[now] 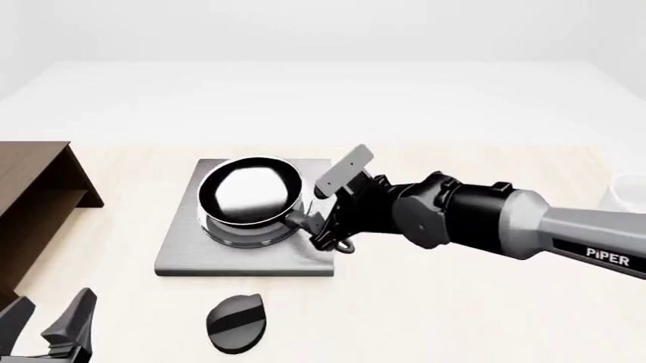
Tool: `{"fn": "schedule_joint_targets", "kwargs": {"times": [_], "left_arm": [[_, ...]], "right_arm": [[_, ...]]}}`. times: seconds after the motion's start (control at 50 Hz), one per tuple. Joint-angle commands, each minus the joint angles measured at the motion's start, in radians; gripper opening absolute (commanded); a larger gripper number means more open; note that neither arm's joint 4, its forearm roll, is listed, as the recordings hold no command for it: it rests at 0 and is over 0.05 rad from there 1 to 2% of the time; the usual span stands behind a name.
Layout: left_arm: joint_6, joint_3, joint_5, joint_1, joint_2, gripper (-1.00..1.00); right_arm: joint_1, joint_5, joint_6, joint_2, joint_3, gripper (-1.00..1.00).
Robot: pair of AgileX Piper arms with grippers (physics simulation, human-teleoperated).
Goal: Turn on the stove and put the frying pan on it.
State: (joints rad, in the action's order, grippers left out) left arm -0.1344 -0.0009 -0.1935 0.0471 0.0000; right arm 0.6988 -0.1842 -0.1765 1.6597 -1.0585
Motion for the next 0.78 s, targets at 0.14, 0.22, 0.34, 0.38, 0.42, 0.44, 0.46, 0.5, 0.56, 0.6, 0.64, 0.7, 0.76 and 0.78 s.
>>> {"fn": "schedule_joint_targets", "kwargs": {"times": [0.14, 0.22, 0.34, 0.38, 0.42, 0.44, 0.46, 0.5, 0.56, 0.6, 0.64, 0.7, 0.76, 0.78], "left_arm": [[0.013, 0.001, -0.003, 0.0, 0.0, 1.0], [0.015, 0.001, -0.003, 0.001, 0.0, 1.0], [0.017, 0.001, -0.001, 0.003, 0.0, 1.0], [0.016, 0.001, -0.001, 0.002, 0.0, 1.0], [0.017, 0.001, -0.002, 0.003, 0.0, 1.0], [0.018, 0.001, -0.003, 0.003, 0.0, 1.0], [0.016, 0.001, -0.004, 0.003, 0.0, 1.0], [0.01, 0.001, -0.006, 0.003, 0.0, 1.0], [0.002, 0.001, -0.008, 0.004, 0.0, 1.0], [0.003, 0.001, -0.008, 0.004, 0.0, 1.0], [0.0, 0.001, -0.009, 0.005, 0.0, 1.0], [0.001, 0.001, -0.01, 0.004, 0.0, 1.0], [0.002, 0.001, -0.01, 0.004, 0.0, 1.0], [0.002, 0.001, -0.01, 0.004, 0.0, 1.0]], "right_arm": [[-0.019, -0.016, -0.002, -0.189, 0.114, 1.0], [-0.026, -0.02, -0.003, -0.224, 0.134, 1.0], [-0.043, -0.032, -0.006, -0.282, 0.162, 1.0], [-0.052, -0.037, -0.007, -0.302, 0.171, 1.0], [-0.059, -0.041, -0.008, -0.316, 0.178, 1.0], [-0.059, -0.044, -0.003, -0.32, 0.18, 1.0], [-0.057, -0.047, 0.01, -0.329, 0.182, 1.0], [-0.061, -0.048, 0.008, -0.335, 0.186, 1.0], [-0.089, -0.052, 0.004, -0.372, 0.209, 1.0], [-0.097, -0.053, 0.004, -0.38, 0.214, 1.0], [-0.111, -0.056, 0.003, -0.402, 0.228, 1.0], [-0.122, -0.059, 0.002, -0.417, 0.237, 1.0], [-0.138, -0.066, 0.002, -0.439, 0.246, 1.0], [-0.142, -0.069, 0.002, -0.447, 0.25, 1.0]]}}
